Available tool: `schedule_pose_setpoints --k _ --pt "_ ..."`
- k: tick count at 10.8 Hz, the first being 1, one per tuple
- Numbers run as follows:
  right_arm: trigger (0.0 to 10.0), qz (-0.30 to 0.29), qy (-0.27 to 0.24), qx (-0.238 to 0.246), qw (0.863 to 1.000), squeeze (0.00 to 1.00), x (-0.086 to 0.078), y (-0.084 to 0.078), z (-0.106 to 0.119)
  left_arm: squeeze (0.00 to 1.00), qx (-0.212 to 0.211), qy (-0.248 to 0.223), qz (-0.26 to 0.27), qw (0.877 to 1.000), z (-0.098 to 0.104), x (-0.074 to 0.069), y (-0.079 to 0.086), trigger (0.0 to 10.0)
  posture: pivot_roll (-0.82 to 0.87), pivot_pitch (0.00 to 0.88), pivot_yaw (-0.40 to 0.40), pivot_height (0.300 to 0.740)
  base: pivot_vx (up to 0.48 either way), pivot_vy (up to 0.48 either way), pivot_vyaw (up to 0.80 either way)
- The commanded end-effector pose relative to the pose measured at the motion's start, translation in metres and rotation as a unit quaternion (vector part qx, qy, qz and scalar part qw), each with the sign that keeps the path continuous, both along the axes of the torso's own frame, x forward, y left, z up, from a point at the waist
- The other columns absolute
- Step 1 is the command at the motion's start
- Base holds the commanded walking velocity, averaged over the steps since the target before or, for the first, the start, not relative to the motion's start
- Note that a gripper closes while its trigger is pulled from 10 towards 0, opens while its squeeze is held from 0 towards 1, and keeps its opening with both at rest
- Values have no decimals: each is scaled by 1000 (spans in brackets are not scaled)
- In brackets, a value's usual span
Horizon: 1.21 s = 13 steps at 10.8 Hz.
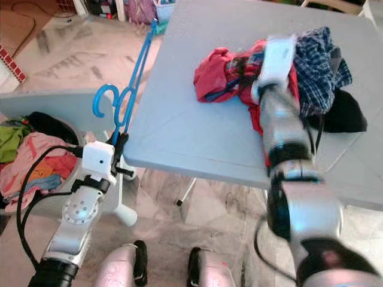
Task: Hang hanger
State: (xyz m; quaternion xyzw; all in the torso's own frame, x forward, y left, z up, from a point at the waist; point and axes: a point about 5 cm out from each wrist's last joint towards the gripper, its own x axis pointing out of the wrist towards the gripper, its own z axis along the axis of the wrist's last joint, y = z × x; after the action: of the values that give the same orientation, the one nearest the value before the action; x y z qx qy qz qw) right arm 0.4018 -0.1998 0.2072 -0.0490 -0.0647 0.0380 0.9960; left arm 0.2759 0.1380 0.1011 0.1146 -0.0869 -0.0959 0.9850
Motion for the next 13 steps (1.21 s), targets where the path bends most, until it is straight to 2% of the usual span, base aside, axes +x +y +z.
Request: schedule_pose_setpoints --k 1,2,3,4,5,6,8,9,11,13 --pt "10000 12 0 -12 1000 0 -9 -9 -13 0 8 12 8 1000 -5 -2 3 10000 35 171 -52 740 0 0 0" --pt "10000 32 -15 -44 998 0 -27 -16 -30 0 17 10 12 1000 -6 -3 4 10000 27 169 -39 740 0 0 0" --pt "10000 33 -27 -43 998 0 -46 -21 -44 0 22 11 9 1000 -6 -3 2 10000 19 161 -31 740 0 0 0" --pt "10000 36 -36 -50 997 0 -57 -21 -51 0 27 9 7 1000 -6 -2 2 10000 17 154 -30 740 0 0 0" --pt "10000 12 -59 -23 998 0 -77 -15 -57 0 33 0 13 999 -3 1 3 10000 16 149 -31 740 0 0 0" --pt "10000 -10 -76 6 997 0 -86 -9 -56 0 32 -3 24 999 -1 2 6 10000 21 143 -36 740 0 0 0" --pt "10000 -55 -97 -34 993 0 -93 -3 -58 0 26 -3 31 999 0 7 8 10000 7 129 -31 740 -120 0 0" --pt "10000 -63 -90 -23 994 0 -94 -2 -61 0 25 -8 19 999 1 9 3 10000 2 129 -34 740 -244 0 0" --pt "10000 -54 -66 -17 996 0 -106 0 -75 0 19 -9 21 1000 1 10 -1 10000 -15 125 -41 740 -272 0 0" --pt "10000 -68 -57 -8 996 0 -108 -3 -79 0 15 -9 20 1000 0 10 -3 10000 -20 129 -39 740 -313 0 0"
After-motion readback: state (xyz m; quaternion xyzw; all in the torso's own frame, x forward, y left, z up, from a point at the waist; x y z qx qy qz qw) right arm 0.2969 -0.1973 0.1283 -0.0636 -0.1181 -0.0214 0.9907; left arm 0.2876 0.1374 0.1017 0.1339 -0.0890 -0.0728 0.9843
